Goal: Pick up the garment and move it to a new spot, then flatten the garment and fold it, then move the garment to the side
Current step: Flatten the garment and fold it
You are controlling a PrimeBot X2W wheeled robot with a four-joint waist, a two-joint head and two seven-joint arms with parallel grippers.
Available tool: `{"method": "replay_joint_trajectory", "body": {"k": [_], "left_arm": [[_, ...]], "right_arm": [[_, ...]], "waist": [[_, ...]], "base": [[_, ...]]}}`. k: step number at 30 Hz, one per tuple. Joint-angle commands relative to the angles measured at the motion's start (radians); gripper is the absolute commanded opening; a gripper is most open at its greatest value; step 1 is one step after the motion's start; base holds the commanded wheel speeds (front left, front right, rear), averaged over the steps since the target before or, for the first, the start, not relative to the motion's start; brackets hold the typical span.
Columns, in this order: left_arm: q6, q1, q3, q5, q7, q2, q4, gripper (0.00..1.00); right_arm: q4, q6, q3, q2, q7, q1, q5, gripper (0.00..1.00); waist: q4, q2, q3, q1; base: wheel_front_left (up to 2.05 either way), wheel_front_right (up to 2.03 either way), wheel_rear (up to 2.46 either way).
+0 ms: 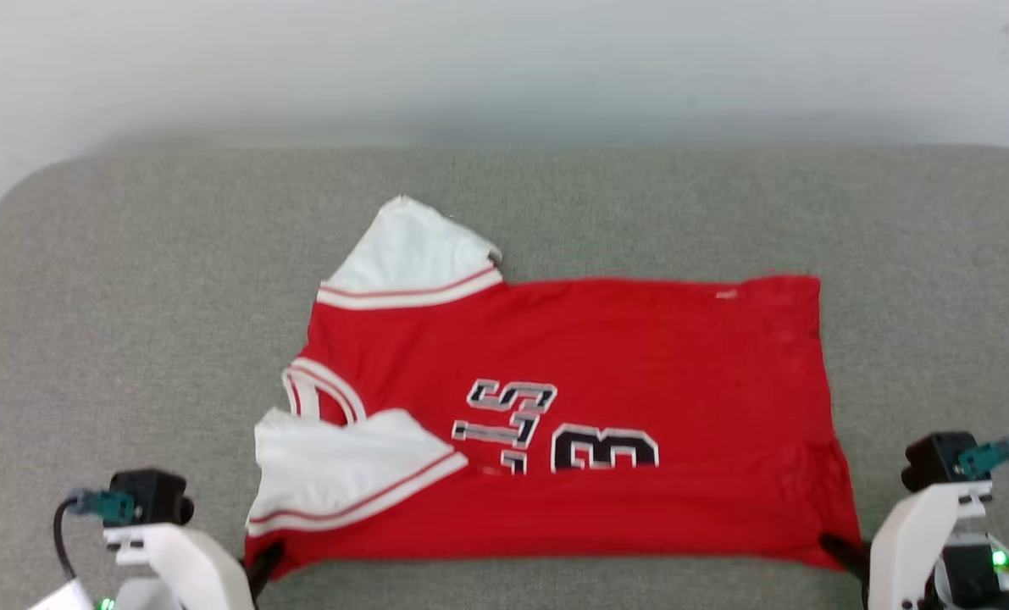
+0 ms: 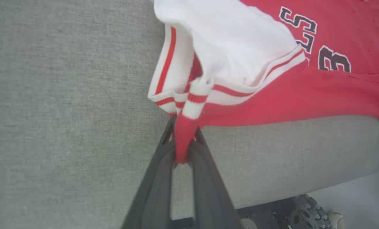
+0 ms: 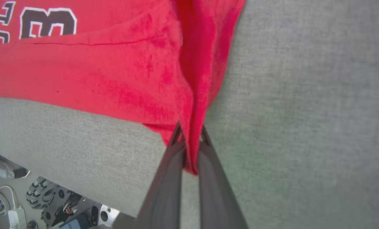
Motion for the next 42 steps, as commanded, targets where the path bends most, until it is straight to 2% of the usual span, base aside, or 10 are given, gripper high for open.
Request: {"method": "replay_joint_trajectory", "body": {"k": [1,10,14,19,20,21,22,23,31,42], "left_arm": [[0.017,0.041,0.012,-0.006,-0.006,0.014,-0.016,0.0],[0.042,0.21,0.032,-0.101,0.003,-0.003,-0.046,0.0],[0.028,0.227,0.024,-0.124,0.002,-0.026,-0.003,0.0],[-0.026,0.163,0.001,-0.127,-0.022,-0.083,0.097,0.0],[-0.033,0.15,0.004,-0.129,-0.031,-0.094,0.112,0.0],[-0.039,0.141,0.002,-0.134,-0.031,-0.101,0.127,0.22],[-0.046,0.134,-0.002,-0.136,-0.027,-0.105,0.14,0.44],[-0.053,0.123,-0.001,-0.136,-0.032,-0.11,0.147,1.0],[-0.077,0.064,0.016,-0.083,-0.106,-0.108,0.141,1.0],[-0.019,-0.056,0.017,0.095,-0.248,-0.102,0.086,1.0]], "right_arm": [[-0.011,-0.002,-0.011,-0.008,0.002,0.035,0.008,0.0],[-0.061,-0.002,-0.072,0.019,0.037,0.184,-0.002,0.0],[-0.053,-0.001,-0.082,0.046,0.041,0.214,-0.005,0.0],[-0.014,-0.001,-0.088,0.091,-0.002,0.21,-0.001,0.02],[-0.009,-0.001,-0.09,0.098,-0.015,0.207,0.002,0.4],[-0.003,-0.001,-0.09,0.103,-0.025,0.206,0.004,1.0],[-0.001,-0.001,-0.089,0.106,-0.041,0.204,0.004,1.0],[-0.001,-0.002,-0.091,0.11,-0.057,0.202,0.007,1.0],[-0.045,-0.001,-0.121,0.142,-0.255,0.186,-0.049,1.0],[-0.135,-0.001,-0.194,0.203,-0.56,0.106,-0.192,1.0]], "waist": [[-0.001,0.0,-0.034,0.0],[0.001,0.0,-0.08,0.0],[0.0,0.0,-0.082,0.0],[0.002,0.0,-0.069,0.0],[0.002,0.0,-0.068,0.0],[0.002,0.0,-0.066,0.0],[0.002,0.0,-0.066,0.0],[0.001,0.0,-0.065,0.0],[-0.003,0.0,-0.061,0.0],[-0.033,0.0,-0.027,0.0]], "base": [[0.0,0.0,0.0],[0.0,0.0,0.0],[0.0,0.0,0.0],[0.0,0.0,0.0],[0.0,0.0,0.0],[0.0,0.0,0.0],[0.0,0.0,0.0],[0.0,0.0,0.0],[0.0,0.0,0.0],[0.0,0.0,0.0]]}}
